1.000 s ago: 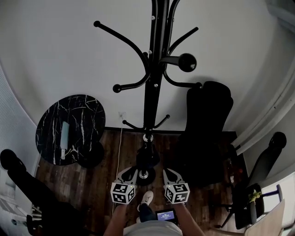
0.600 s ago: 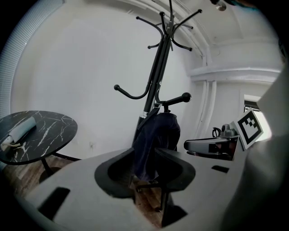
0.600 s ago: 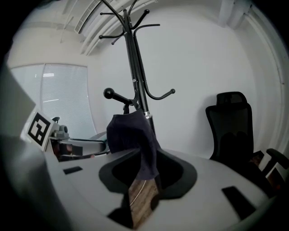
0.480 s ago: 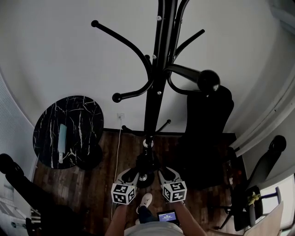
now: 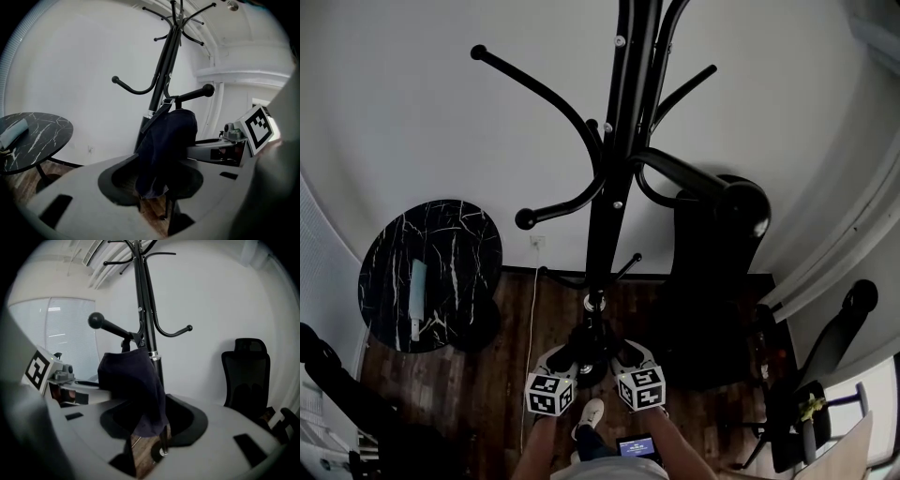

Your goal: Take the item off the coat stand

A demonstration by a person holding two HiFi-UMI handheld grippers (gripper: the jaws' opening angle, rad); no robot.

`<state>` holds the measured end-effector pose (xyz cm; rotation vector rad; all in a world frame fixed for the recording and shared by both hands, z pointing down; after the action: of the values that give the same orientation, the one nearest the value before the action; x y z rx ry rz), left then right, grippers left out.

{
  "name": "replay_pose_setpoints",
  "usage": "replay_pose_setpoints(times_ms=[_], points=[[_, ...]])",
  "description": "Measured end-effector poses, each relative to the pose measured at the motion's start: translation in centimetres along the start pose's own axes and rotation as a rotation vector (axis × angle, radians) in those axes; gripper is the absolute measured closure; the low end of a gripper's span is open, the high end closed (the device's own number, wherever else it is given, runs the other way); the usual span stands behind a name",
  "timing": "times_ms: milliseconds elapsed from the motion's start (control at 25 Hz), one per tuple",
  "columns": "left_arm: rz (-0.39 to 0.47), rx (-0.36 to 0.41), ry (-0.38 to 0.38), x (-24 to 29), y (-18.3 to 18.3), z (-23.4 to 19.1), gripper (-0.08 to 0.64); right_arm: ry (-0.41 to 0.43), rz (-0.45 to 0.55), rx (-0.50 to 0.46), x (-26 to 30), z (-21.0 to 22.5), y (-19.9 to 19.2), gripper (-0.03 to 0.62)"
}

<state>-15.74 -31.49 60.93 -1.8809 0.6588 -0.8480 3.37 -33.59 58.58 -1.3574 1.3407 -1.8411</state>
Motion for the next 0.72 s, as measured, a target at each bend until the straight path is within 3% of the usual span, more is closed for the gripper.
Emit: replay_pose_setpoints(times_ms=[280,720], points=[[-0.014,0.008,-0.021,0.5,0.2,0.5,0.523,-0.002,0.021,-0.024,0.2,0.1,0.2,0.551],[-0.020,0.003,-0.025,-0.7,0.1,1.5,0.529,0.031,0.017,0.005,-1.1,-0.2,0.0,0.558]])
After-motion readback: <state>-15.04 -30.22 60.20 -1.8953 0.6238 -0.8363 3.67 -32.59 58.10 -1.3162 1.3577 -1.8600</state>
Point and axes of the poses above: the fingertips, and each gripper's own axes: x forward along the fingers, z to its right, y out of its top, the point moved 9 cm from there along -x, backward along the fingers, and after that the axes turned 9 degrees about -y, right-handed, at the moved point
